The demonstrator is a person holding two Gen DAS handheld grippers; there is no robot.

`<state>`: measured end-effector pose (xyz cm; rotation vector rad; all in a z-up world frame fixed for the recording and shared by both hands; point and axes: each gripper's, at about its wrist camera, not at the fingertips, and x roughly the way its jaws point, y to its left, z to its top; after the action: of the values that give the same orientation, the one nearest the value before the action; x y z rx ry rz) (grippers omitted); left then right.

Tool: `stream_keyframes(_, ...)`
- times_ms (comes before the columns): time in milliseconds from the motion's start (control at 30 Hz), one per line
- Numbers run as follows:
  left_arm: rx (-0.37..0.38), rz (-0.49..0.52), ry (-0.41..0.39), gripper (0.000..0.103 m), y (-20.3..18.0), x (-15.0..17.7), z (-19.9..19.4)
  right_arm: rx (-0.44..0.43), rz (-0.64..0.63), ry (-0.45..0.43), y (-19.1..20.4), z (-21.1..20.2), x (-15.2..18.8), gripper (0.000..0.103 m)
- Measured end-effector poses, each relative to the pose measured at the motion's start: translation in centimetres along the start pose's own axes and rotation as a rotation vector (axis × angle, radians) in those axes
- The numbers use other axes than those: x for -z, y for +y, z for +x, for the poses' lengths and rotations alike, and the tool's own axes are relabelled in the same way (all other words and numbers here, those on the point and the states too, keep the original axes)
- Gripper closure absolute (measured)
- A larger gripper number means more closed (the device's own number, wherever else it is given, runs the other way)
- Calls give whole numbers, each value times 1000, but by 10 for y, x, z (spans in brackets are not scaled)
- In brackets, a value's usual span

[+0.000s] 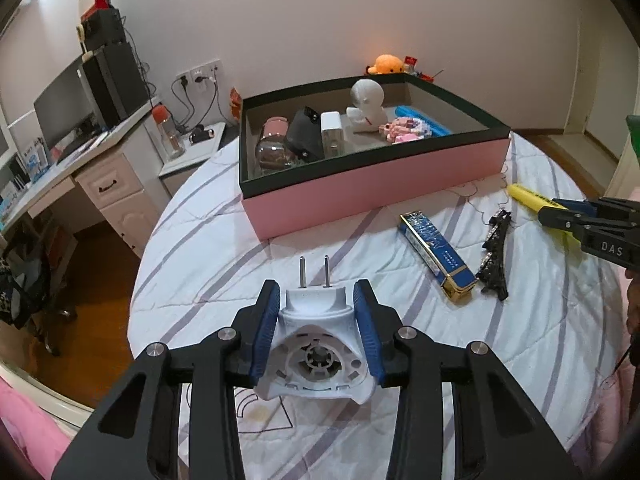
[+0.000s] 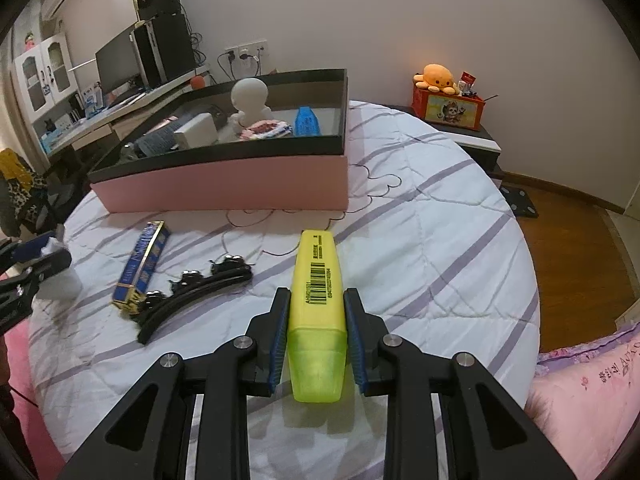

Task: Organize rigid objects
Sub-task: 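Grasp the white plug adapter with the left gripper while the right grasps the yellow highlighter, then carry the plug adapter and yellow highlighter toward the pink box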

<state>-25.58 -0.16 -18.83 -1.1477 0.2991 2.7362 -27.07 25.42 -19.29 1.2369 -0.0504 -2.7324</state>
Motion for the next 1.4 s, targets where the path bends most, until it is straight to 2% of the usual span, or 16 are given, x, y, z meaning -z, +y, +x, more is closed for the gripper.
stream_keyframes(167, 7, -25, 3, 63, 5, 5, 3, -7, -2, 8, 1, -4, 2, 76)
stream_keyframes(233, -3, -31, 20, 54, 5, 8, 7, -9, 1, 12, 1, -4, 4, 76)
stream_keyframes(300, 7, -33, 45, 32, 6, 14, 14, -10, 5, 20, 1, -2, 6, 76)
stream_keyframes(500, 31, -92, 87, 16, 15, 28, 31, -7, 9, 33, 0, 3, 7, 76)
stream_keyframes(567, 46, -124, 86, 15, 19, 29, 33, -8, 7, 35, 0, 4, 7, 76)
stream_keyframes(667, 48, -116, 80, 18, 19, 31, 32, -9, 5, 39, 1, 6, 6, 76)
stream_keyframes(800, 68, -105, 66, 38, 18, 36, 23, -12, 5, 41, 0, 8, 5, 76)
stream_keyframes(833, 75, -101, 71, 39, 18, 37, 20, -13, 5, 40, 0, 8, 6, 76)
stream_keyframes(867, 73, -100, 78, 38, 18, 38, 18, -13, 6, 40, 0, 8, 6, 76)
stream_keyframes(967, 104, -94, 90, 19, 18, 42, 13, -13, 2, 42, 1, 9, 6, 76)
stream_keyframes(1067, 89, -84, 97, 17, 15, 49, 12, -14, 5, 42, 1, 9, 7, 76)
stream_keyframes(1133, 85, -75, 79, 21, 14, 51, 10, -10, 3, 41, 1, 9, 7, 76)
stream_keyframes(1167, 86, -73, 74, 34, 14, 51, 10, -7, 2, 41, 2, 9, 7, 76)
stream_keyframes(1200, 84, -77, 63, 42, 15, 51, 9, -6, 2, 41, 2, 9, 7, 76)
stream_keyframes(1400, 94, -82, 59, 43, 16, 46, 8, -1, 6, 31, 2, 8, 8, 76)
